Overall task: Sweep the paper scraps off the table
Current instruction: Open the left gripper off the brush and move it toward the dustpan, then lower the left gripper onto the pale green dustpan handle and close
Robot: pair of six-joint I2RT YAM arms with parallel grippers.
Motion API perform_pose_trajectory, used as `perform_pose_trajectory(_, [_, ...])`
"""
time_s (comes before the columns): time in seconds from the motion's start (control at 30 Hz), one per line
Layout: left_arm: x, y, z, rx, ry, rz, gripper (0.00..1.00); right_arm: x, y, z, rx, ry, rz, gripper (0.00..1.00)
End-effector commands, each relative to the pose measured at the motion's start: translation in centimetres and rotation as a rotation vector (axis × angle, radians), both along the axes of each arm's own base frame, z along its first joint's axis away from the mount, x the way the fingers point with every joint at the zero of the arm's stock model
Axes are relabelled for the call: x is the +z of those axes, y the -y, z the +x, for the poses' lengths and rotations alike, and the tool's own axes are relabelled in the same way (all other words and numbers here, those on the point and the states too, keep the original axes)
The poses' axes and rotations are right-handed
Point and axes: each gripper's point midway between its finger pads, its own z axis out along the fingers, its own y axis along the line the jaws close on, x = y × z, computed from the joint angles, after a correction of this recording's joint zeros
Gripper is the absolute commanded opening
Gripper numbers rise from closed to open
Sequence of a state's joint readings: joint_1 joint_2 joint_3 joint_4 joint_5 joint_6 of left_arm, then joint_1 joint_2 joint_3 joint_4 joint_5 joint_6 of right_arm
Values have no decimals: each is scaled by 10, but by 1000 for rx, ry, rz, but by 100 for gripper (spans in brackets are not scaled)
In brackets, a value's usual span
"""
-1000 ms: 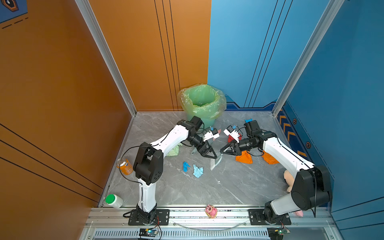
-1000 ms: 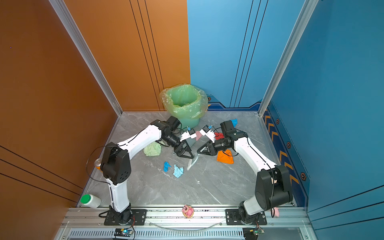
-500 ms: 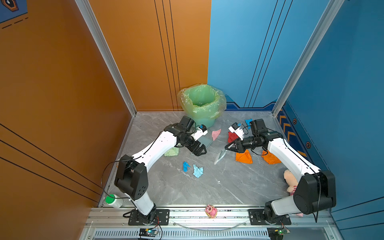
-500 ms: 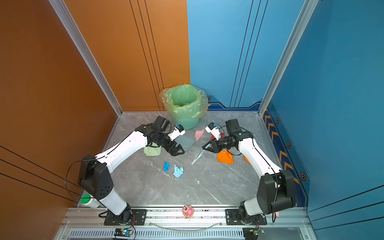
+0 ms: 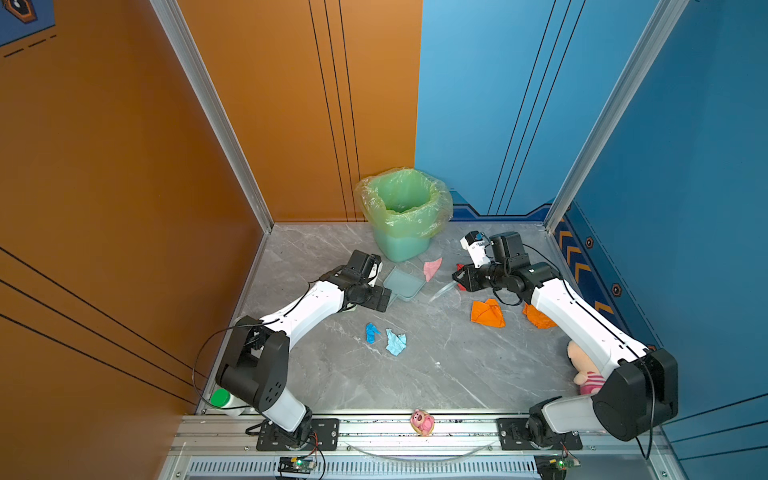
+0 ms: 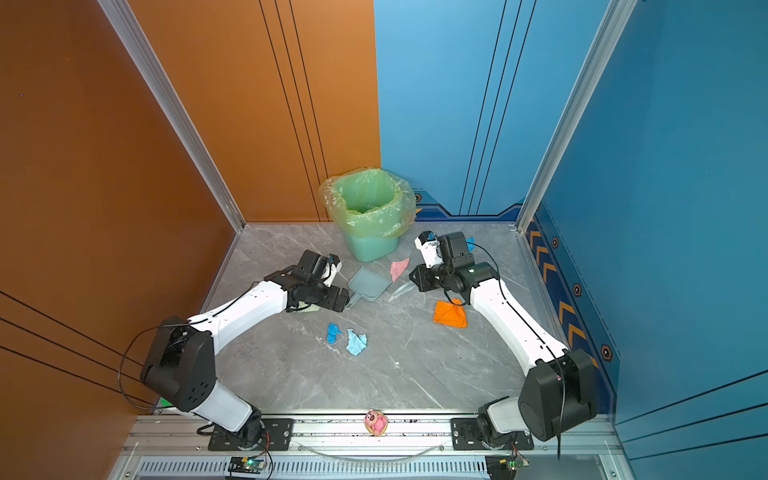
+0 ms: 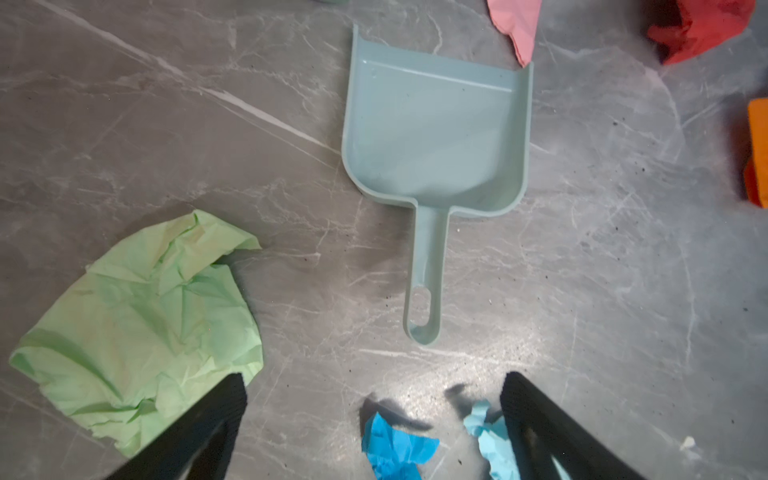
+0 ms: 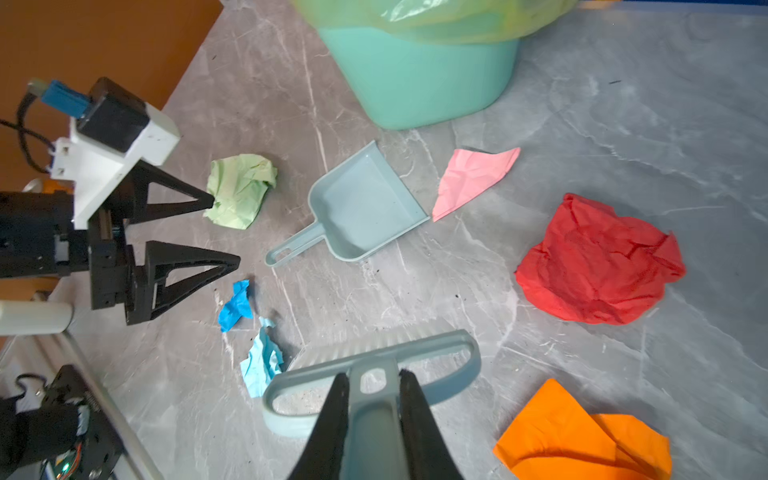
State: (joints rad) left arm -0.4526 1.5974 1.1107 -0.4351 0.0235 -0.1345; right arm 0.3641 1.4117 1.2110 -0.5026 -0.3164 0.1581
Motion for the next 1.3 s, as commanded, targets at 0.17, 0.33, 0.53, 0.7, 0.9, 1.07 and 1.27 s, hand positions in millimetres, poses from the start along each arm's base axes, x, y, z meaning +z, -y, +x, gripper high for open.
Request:
perform_pose_trajectory(0.17, [-17, 9, 14, 17, 24, 85, 98, 27, 32, 26, -326, 107, -17, 0])
perform_pose_trajectory(0.33, [-23, 19, 14, -5, 29, 119, 99, 35, 38, 27, -369, 149, 7, 0])
perform_pose_trajectory(0.53, [-32, 32, 21, -15, 18, 109, 96, 36, 40, 26, -376, 152, 2, 0])
perform_pose_trajectory(0.7, [-40, 38, 27, -17, 7, 106, 93, 37, 44, 25, -386, 162, -1, 0])
perform_pose_trajectory(0.9, [-47, 42, 33, -16, 7, 101, 80, 36, 48, 24, -393, 166, -8, 0])
perform_pose_trajectory(1.07, [-53, 46, 36, -15, 2, 93, 75, 36, 51, 26, -401, 168, -8, 0])
perform_pose_trajectory(1.27, [-57, 53, 38, -23, -1, 90, 66, 32, 53, 27, -406, 157, -6, 0])
